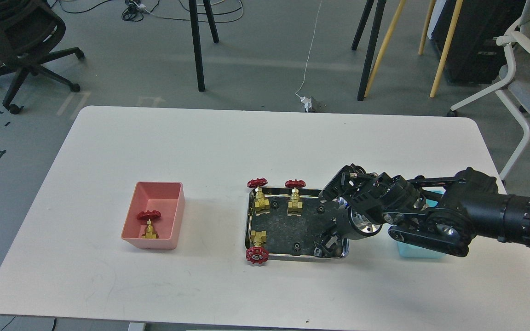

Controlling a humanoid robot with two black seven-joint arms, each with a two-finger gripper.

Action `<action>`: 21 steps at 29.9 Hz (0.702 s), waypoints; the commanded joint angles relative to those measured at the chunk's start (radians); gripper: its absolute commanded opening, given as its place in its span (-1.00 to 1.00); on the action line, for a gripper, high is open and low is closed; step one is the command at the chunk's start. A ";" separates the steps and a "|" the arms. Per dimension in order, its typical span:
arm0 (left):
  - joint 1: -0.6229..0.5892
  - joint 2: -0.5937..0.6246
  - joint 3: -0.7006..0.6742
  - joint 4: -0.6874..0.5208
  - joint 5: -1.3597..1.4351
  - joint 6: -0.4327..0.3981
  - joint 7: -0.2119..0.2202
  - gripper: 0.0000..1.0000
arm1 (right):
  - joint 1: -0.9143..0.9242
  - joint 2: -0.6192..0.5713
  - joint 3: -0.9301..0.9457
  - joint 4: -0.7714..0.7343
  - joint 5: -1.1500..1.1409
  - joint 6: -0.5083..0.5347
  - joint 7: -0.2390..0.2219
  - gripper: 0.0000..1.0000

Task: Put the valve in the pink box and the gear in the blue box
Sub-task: 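Grasp the small dark gear on the tray with the right gripper, then carry the gear with the right gripper over the blue box and release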

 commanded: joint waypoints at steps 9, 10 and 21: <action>-0.001 0.001 -0.002 0.012 0.000 0.001 0.000 0.83 | -0.001 -0.001 -0.024 0.008 0.003 0.000 -0.006 -0.56; -0.001 0.001 -0.002 0.015 0.000 0.001 0.000 0.83 | 0.001 -0.001 -0.024 0.009 0.003 0.000 -0.006 -0.61; -0.001 0.001 0.002 0.021 0.000 0.000 0.000 0.83 | 0.033 0.008 0.018 0.011 0.017 0.000 -0.015 -0.84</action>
